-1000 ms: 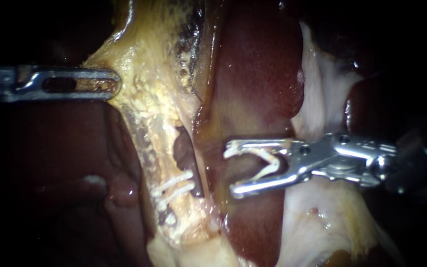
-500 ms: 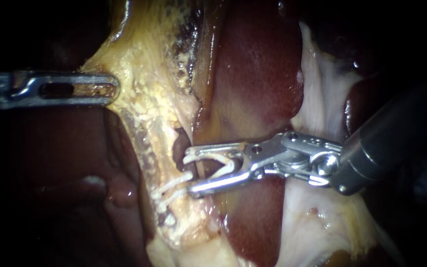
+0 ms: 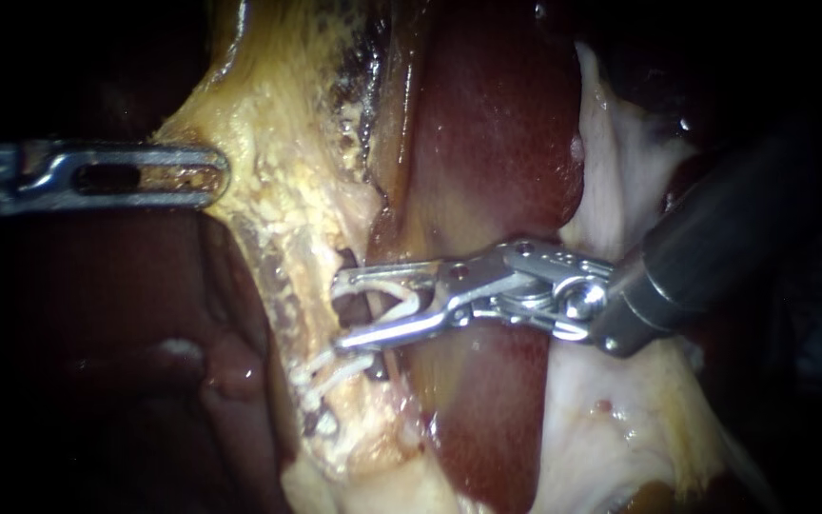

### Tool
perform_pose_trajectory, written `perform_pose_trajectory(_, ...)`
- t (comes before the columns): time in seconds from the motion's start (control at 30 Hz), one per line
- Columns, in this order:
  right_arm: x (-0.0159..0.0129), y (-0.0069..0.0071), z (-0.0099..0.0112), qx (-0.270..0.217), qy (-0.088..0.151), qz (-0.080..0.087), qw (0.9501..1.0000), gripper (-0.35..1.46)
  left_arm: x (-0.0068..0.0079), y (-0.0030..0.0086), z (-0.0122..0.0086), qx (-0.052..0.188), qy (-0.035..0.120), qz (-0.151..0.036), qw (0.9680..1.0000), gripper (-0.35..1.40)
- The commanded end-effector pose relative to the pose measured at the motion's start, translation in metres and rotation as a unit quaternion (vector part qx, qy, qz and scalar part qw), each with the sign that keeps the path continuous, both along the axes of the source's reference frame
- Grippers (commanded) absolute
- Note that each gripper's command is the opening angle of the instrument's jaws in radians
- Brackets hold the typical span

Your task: Clipping third clip left tube

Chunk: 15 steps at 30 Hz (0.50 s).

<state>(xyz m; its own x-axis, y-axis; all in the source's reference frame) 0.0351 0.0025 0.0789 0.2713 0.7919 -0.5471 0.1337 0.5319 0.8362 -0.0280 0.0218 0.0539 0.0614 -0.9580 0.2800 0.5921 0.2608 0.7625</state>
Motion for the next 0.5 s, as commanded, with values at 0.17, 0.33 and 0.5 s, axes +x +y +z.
perform_pose_trajectory(0.17,0.0003,-0.0008,0.0002,0.008,0.015,-0.016,0.9997,0.53,0.0001,0.0000,0.0000,0.000,0.000,0.000,1.0000,-0.35)
perform_pose_trajectory(0.33,-0.0004,-0.0009,-0.0011,0.018,0.036,-0.026,0.9988,0.53,0.0002,0.0002,0.0001,0.000,-0.001,0.001,1.0000,-0.35)
perform_pose_trajectory(0.5,0.0000,-0.0014,-0.0023,0.039,0.063,-0.035,0.9966,0.52,0.0003,0.0004,0.0003,0.000,-0.001,0.001,1.0000,-0.35)
